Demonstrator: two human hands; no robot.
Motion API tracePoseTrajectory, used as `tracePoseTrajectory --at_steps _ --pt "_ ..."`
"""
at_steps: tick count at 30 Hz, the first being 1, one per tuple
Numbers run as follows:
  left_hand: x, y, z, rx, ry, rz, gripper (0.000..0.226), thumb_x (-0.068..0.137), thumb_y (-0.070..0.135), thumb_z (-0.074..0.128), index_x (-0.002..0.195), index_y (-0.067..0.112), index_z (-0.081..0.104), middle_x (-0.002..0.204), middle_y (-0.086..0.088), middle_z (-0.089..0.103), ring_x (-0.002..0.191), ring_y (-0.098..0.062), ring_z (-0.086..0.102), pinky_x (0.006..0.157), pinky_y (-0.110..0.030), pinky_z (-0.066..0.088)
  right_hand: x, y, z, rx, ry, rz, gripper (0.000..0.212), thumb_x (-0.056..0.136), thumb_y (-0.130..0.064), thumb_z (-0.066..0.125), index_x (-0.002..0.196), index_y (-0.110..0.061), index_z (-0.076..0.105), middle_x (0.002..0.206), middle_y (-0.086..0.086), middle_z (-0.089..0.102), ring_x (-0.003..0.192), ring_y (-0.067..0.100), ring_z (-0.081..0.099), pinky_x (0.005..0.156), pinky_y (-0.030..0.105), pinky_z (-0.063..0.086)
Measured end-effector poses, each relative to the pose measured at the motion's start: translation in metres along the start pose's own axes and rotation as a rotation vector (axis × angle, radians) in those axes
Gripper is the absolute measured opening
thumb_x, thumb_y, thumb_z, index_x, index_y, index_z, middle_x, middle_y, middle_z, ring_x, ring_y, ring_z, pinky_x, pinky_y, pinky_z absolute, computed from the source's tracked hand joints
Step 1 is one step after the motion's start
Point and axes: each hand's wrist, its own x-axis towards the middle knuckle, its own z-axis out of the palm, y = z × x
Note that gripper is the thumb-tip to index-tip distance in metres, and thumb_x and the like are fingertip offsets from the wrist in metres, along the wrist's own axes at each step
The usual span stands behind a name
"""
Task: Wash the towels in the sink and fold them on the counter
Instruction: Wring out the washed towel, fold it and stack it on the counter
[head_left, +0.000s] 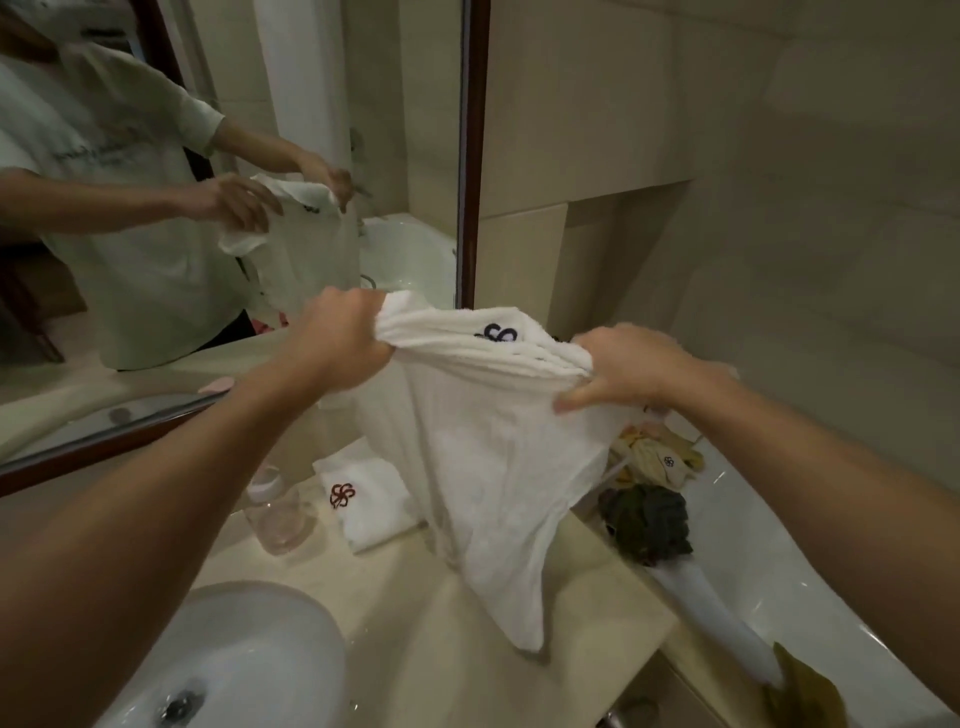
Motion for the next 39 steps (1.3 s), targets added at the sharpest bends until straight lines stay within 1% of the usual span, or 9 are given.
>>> tracePoseTrajectory --at_steps 4,7,14,19,22,25,30,33,39 --pt "-0.011 0.001 -0.005 -0.043 0.309 0.086 0.012 0.079 0.009 0.068 0.088 0.008 0.062 0.073 -0.014 0.063 0.065 -0.034 0.059 0.058 -0.034 0.039 -0.002 0.002 0.009 0.052 0.612 0.011 0.014 0.089 -0.027 0.061 0.099 -0.019 0.065 0.084 0.002 0.065 0.079 0.032 0.064 0.062 0.033 0.040" --pt "-0.029 -0.002 -0.006 -0.042 0.420 0.203 0.019 0.072 0.017 0.062 0.083 0.001 0.064 0.066 -0.017 0.065 0.058 -0.037 0.062 0.056 -0.029 0.033 -0.021 0.002 0.014 0.378 0.709 -0.072 0.022 0.081 -0.024 0.052 0.091 -0.013 0.068 0.072 0.003 0.065 0.066 0.030 0.061 0.057 0.039 0.048" --pt "-0.113 -0.004 0.014 -0.283 -0.070 0.181 0.013 0.075 0.041 0.057 0.064 0.035 0.054 0.053 0.020 0.054 0.051 -0.001 0.056 0.048 -0.022 0.035 -0.087 -0.005 0.092 0.510 0.447 -0.135 0.020 0.079 -0.035 0.053 0.080 -0.021 0.067 0.061 -0.008 0.061 0.055 0.014 0.056 0.051 0.034 0.045" --pt "-0.190 -0.024 0.095 -0.390 -0.798 0.096 0.025 0.073 0.038 0.065 0.095 0.024 0.067 0.089 0.013 0.071 0.081 -0.002 0.066 0.075 -0.029 0.054 -0.121 0.008 0.192 0.396 -0.156 -0.109 0.030 0.078 -0.058 0.046 0.083 -0.031 0.058 0.077 -0.011 0.066 0.072 0.016 0.064 0.063 0.037 0.052" --pt "-0.222 -0.028 0.140 -0.389 -1.034 -0.043 0.042 0.069 0.059 0.075 0.091 0.026 0.061 0.089 0.013 0.067 0.080 -0.006 0.062 0.076 -0.028 0.050 -0.130 0.013 0.241 0.478 -0.445 -0.054 0.039 0.075 -0.062 0.055 0.089 -0.027 0.064 0.088 -0.010 0.071 0.082 0.014 0.067 0.073 0.035 0.053" --pt "-0.233 -0.031 0.168 -0.501 -1.008 -0.130 0.051 0.071 0.069 0.072 0.080 0.024 0.051 0.078 0.012 0.055 0.068 -0.006 0.048 0.067 -0.025 0.039 -0.125 0.021 0.266 0.604 -0.582 0.040 0.038 0.078 -0.049 0.072 0.101 -0.019 0.068 0.098 -0.008 0.072 0.094 0.014 0.068 0.083 0.034 0.053" --pt "-0.209 -0.045 0.177 -0.557 -0.928 -0.221 0.040 0.078 0.059 0.072 0.109 0.037 0.062 0.087 0.016 0.064 0.073 -0.001 0.058 0.064 -0.015 0.043 -0.102 0.035 0.267 0.862 -0.600 0.197 0.045 0.075 -0.045 0.081 0.112 -0.024 0.064 0.110 -0.005 0.071 0.102 0.012 0.067 0.093 0.036 0.053" --pt "-0.186 -0.058 0.186 -0.602 -0.841 -0.244 0.022 0.082 0.053 0.069 0.090 0.033 0.067 0.080 0.012 0.067 0.070 -0.006 0.061 0.067 -0.025 0.047 -0.083 0.043 0.265 0.927 -0.610 0.256 0.039 0.082 -0.042 0.079 0.115 -0.027 0.065 0.113 -0.010 0.070 0.103 0.008 0.066 0.098 0.034 0.051" --pt "-0.151 -0.053 0.221 -0.662 -0.622 -0.430 0.015 0.090 0.032 0.059 0.095 0.018 0.061 0.087 0.007 0.062 0.085 -0.020 0.061 0.073 -0.032 0.047 -0.046 0.052 0.285 0.408 -0.640 0.209 0.088 0.075 -0.067 0.067 0.146 -0.023 0.040 0.144 0.005 0.047 0.127 0.025 0.047 0.103 0.040 0.042"
